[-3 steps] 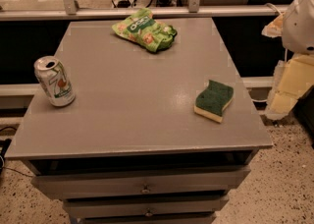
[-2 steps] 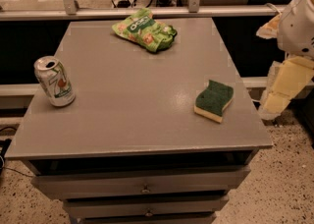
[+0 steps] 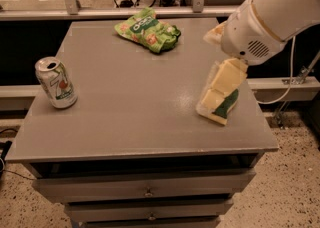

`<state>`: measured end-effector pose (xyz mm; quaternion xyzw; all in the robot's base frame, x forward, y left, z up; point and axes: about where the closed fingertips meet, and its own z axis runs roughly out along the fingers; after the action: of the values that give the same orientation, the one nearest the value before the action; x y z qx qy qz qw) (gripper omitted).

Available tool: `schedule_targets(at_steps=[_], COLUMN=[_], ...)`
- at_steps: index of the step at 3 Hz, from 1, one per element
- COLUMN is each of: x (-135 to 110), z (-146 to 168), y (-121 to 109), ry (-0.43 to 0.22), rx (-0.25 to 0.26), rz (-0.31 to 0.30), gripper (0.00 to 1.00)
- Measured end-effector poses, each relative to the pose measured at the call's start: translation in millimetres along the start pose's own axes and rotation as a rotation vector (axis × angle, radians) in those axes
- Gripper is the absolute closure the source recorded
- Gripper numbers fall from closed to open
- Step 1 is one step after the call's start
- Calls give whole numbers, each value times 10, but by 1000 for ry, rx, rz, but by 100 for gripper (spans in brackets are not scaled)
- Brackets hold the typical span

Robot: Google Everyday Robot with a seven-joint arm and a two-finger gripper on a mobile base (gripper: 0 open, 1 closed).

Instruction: Pick 7up can

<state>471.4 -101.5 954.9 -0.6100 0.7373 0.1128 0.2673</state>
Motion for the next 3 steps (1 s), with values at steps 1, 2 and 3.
schedule_targets(at_steps=[1, 2, 3], x=[-564, -1099, -1100], z=[412, 707, 707], y=[62, 229, 230], ry=[-151, -292, -292], rx=[-65, -117, -117], rz=[-28, -42, -43], gripper=[0, 0, 0])
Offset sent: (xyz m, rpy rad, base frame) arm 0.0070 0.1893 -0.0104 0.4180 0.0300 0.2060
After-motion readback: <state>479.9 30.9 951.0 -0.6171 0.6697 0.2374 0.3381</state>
